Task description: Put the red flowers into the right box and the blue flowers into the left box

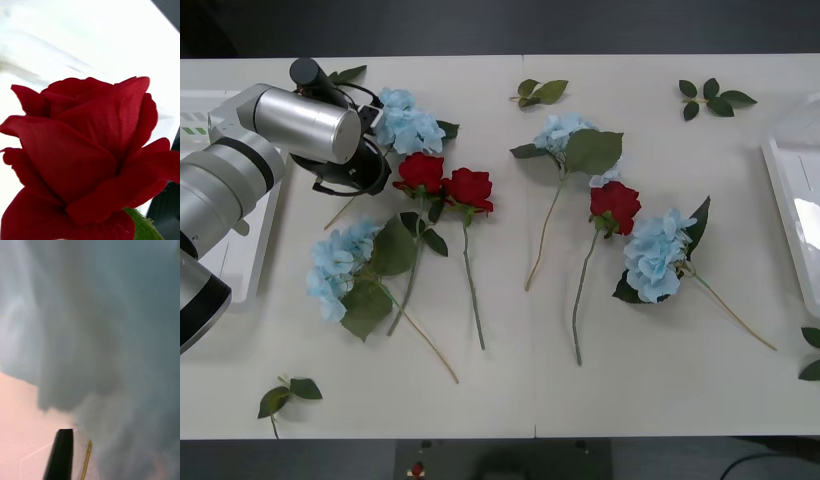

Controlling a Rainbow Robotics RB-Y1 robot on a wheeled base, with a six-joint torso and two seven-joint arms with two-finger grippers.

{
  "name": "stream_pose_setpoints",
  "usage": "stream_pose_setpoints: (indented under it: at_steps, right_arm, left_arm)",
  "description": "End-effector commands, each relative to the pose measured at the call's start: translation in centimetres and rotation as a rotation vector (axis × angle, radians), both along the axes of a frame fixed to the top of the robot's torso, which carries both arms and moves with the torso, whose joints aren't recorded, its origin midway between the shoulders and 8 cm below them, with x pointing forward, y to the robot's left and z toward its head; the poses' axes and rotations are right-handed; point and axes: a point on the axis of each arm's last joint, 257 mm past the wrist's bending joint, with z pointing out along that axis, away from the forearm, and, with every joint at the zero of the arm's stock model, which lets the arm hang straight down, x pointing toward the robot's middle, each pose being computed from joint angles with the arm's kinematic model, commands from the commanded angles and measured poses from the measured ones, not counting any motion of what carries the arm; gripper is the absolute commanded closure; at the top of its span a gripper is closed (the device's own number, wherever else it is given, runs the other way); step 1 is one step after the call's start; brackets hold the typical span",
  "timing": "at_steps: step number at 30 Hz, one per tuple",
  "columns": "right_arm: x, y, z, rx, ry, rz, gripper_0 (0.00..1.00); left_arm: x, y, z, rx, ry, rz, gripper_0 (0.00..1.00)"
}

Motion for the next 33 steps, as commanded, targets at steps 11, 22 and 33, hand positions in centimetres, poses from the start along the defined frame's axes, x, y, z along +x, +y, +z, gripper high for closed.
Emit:
stream_pose_setpoints:
  at_steps: [11, 22, 33]
  right_arm:
    - [2.9, 2.5, -6.3, 0.187, -0.154, -0.126, 1.00]
    - [2.5, 0.5, -6.3, 0.122, -0.182, -0.186, 0.96]
    - [1.1, -3.1, -6.0, 0.060, -0.200, -0.222, 0.16]
  left_arm:
    - [1.9, -2.6, 3.4, -0.020, -0.064, -0.009, 0.00]
    - [1.0, -3.5, 1.9, -0.048, -0.023, 0.024, 0.00]
    - [1.0, -3.7, 1.9, -0.066, -0.021, 0.042, 0.38]
